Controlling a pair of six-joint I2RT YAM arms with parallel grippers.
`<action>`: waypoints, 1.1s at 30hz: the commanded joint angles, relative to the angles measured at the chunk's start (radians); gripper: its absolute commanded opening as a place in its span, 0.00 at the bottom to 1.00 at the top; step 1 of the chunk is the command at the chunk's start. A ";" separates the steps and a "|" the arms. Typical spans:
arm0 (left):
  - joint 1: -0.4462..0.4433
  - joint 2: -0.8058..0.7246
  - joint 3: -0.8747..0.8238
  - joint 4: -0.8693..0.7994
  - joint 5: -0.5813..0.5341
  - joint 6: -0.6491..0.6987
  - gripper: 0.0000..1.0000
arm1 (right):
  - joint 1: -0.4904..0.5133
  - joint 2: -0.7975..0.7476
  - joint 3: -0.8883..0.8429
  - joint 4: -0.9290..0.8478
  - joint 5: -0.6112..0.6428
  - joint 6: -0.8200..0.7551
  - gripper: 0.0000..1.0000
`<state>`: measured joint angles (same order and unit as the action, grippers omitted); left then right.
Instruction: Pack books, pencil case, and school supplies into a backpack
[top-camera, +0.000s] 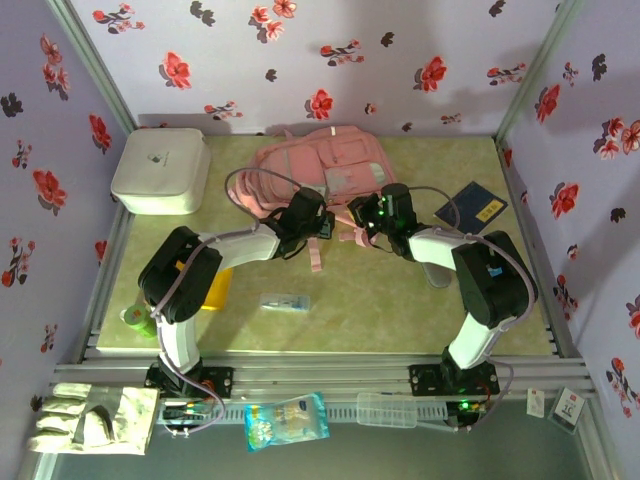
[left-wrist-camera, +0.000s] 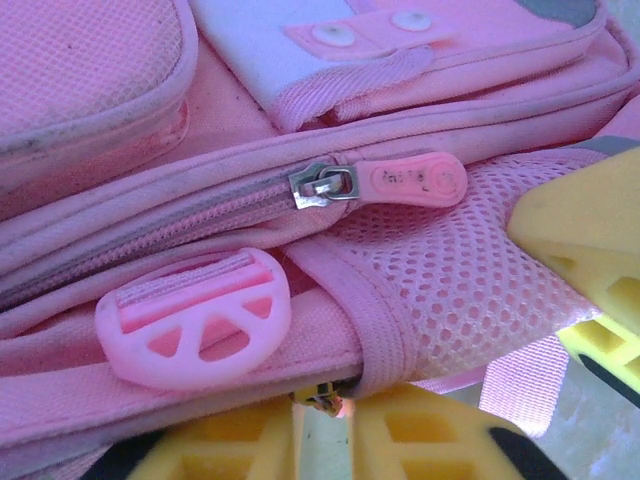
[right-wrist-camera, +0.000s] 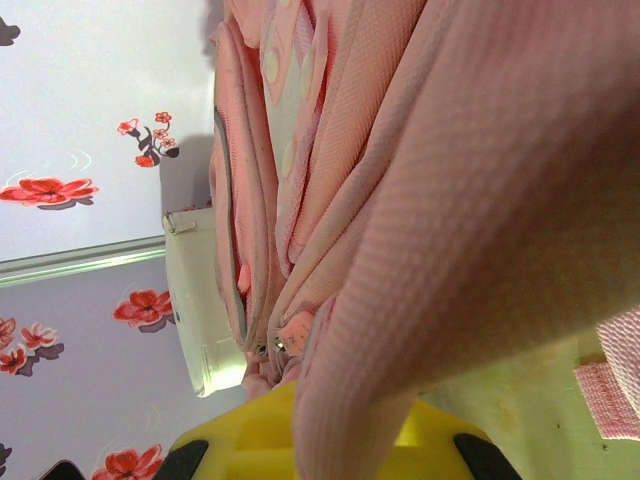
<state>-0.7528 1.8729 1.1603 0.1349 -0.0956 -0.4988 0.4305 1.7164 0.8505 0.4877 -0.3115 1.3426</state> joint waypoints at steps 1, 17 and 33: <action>-0.002 -0.004 -0.013 0.037 -0.055 0.026 0.11 | 0.011 -0.050 0.039 0.030 -0.024 -0.011 0.00; 0.035 -0.190 -0.214 -0.021 0.001 0.070 0.00 | -0.034 -0.091 0.006 -0.138 0.089 -0.089 0.00; 0.171 -0.269 -0.276 -0.135 0.171 0.241 0.00 | -0.111 -0.050 0.010 -0.196 0.097 -0.172 0.00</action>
<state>-0.5987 1.6051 0.8593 0.0723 0.0532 -0.3153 0.3500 1.6562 0.8406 0.2600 -0.2852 1.2037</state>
